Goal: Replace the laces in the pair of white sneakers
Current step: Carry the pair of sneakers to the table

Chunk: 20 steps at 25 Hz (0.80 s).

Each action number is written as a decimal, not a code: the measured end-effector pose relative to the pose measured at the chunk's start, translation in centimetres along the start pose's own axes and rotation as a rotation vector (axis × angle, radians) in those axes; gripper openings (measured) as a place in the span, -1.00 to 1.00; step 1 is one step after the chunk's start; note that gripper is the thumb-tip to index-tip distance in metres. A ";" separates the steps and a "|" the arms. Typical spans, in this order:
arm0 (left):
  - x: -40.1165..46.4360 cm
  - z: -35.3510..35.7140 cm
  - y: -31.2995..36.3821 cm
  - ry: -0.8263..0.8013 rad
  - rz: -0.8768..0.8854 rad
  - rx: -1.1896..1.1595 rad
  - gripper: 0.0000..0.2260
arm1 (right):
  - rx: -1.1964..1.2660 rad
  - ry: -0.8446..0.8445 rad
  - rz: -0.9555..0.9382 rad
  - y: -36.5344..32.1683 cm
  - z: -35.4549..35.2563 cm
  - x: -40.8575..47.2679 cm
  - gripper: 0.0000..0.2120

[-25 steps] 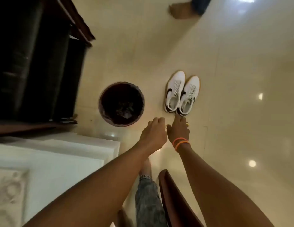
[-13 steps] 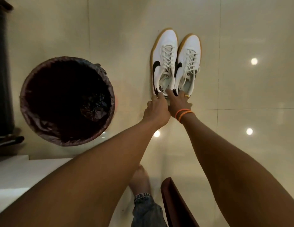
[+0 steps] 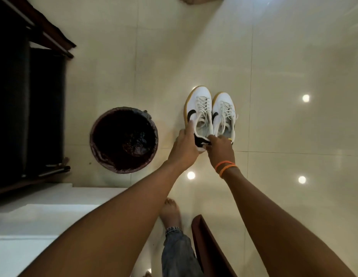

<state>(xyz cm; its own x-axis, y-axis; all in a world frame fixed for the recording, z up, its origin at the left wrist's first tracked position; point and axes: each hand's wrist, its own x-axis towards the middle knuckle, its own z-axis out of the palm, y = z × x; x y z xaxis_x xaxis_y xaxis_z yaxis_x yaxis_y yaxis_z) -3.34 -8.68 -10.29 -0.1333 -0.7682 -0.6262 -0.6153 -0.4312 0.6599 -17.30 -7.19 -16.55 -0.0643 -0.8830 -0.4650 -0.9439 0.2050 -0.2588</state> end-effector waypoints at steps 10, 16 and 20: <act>-23.1 -11.9 3.1 0.253 0.209 0.145 -0.68 | -0.009 0.074 -0.251 -14.4 -14.1 -19.5 -0.80; -42.3 -14.3 -3.9 0.480 0.063 0.166 -0.73 | -0.128 -0.010 -0.569 -22.5 -13.3 -34.8 -0.79; -55.5 -12.9 -9.3 0.564 -0.095 0.176 -0.79 | -0.235 -0.091 -0.810 -25.9 -11.5 -45.4 -0.80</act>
<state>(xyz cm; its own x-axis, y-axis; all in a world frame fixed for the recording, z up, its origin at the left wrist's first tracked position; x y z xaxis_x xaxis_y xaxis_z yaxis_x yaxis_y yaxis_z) 19.76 31.83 23.67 0.3322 -0.8836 -0.3299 -0.7302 -0.4623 0.5031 6.37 22.69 20.99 0.6775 -0.6797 -0.2810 -0.7306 -0.5778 -0.3638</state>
